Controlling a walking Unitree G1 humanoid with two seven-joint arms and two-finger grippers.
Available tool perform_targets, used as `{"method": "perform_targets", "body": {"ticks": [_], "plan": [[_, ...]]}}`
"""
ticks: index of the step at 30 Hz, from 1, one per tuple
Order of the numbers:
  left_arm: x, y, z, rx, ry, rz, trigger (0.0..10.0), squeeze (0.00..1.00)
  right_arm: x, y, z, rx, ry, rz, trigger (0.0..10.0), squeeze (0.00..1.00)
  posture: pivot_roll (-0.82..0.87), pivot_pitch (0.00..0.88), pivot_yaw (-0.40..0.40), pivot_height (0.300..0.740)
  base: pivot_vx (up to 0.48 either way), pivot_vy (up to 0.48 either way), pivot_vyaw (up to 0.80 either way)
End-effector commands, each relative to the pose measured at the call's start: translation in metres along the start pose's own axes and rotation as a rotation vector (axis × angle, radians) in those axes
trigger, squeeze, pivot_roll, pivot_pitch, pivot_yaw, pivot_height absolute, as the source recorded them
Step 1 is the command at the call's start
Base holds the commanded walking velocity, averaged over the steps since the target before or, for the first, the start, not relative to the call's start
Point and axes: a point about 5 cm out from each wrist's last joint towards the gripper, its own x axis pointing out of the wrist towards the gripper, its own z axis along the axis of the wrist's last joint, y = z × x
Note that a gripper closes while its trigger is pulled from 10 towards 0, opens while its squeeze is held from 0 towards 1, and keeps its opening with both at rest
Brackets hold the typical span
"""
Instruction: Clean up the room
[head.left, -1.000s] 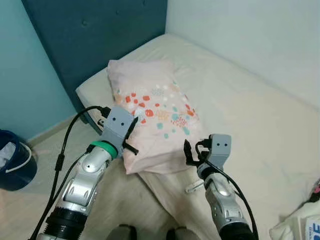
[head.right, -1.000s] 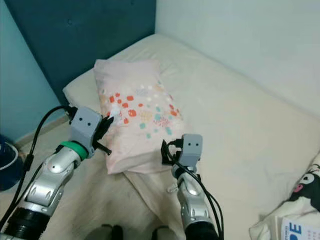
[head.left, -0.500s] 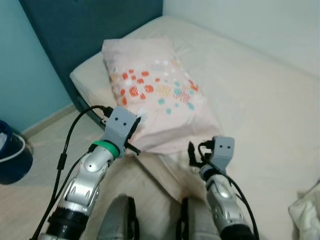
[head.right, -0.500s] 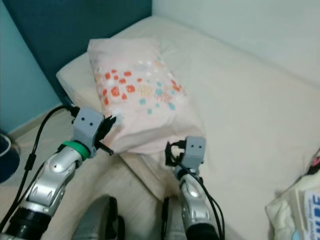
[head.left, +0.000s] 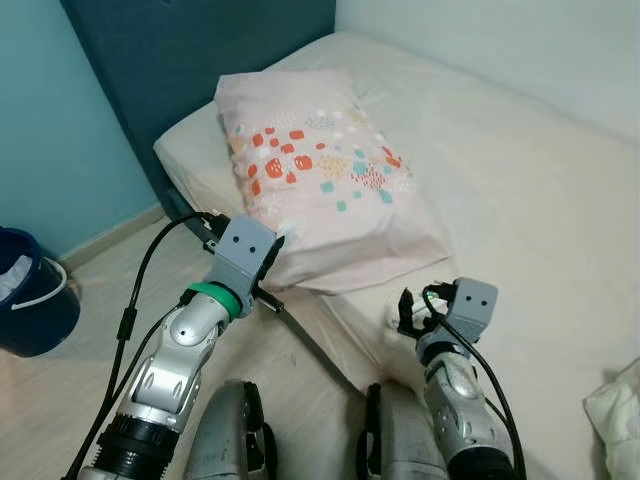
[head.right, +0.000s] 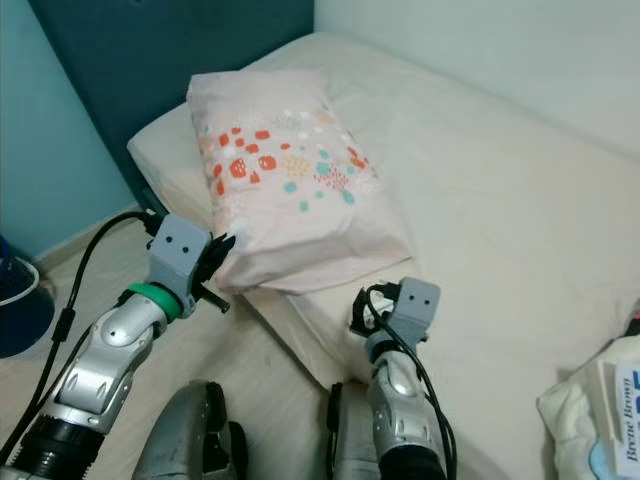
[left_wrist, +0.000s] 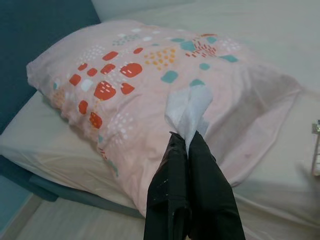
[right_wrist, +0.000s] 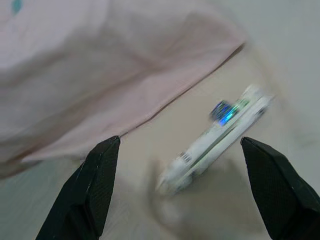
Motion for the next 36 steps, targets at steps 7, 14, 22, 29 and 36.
{"method": "perform_targets", "body": {"ticks": [7, 14, 22, 29, 36], "plan": [[-0.003, 0.000, -0.002, 0.005, 0.016, 0.002, 10.0, 0.00, 0.000, 0.010, -0.008, 0.020, 0.059, 0.047, 10.0, 0.00, 0.01, 0.156, 0.100, 0.611, 0.000, 0.000, 0.00], [-0.001, 0.006, 0.002, -0.012, 0.009, 0.040, 10.0, 0.00, 0.002, 0.011, -0.004, 0.011, 0.044, 0.059, 10.0, 0.00, 0.01, 0.152, 0.096, 0.611, 0.000, 0.000, 0.00], [0.001, 0.006, 0.002, -0.012, 0.015, 0.046, 10.0, 0.00, 0.002, 0.010, -0.004, 0.009, 0.048, 0.056, 10.0, 0.00, 0.00, 0.139, 0.098, 0.611, 0.000, 0.000, 0.00], [0.001, 0.007, 0.002, -0.010, 0.017, 0.046, 10.0, 0.00, 0.003, 0.009, 0.000, -0.001, 0.028, 0.052, 10.0, 0.00, 0.00, 0.139, 0.098, 0.611, 0.000, 0.000, 0.00], [0.000, 0.007, 0.002, -0.008, 0.018, 0.050, 10.0, 0.00, 0.008, 0.002, 0.020, 0.001, -0.090, 0.000, 10.0, 0.00, 0.01, 0.141, 0.098, 0.611, 0.000, 0.000, 0.00]]}}
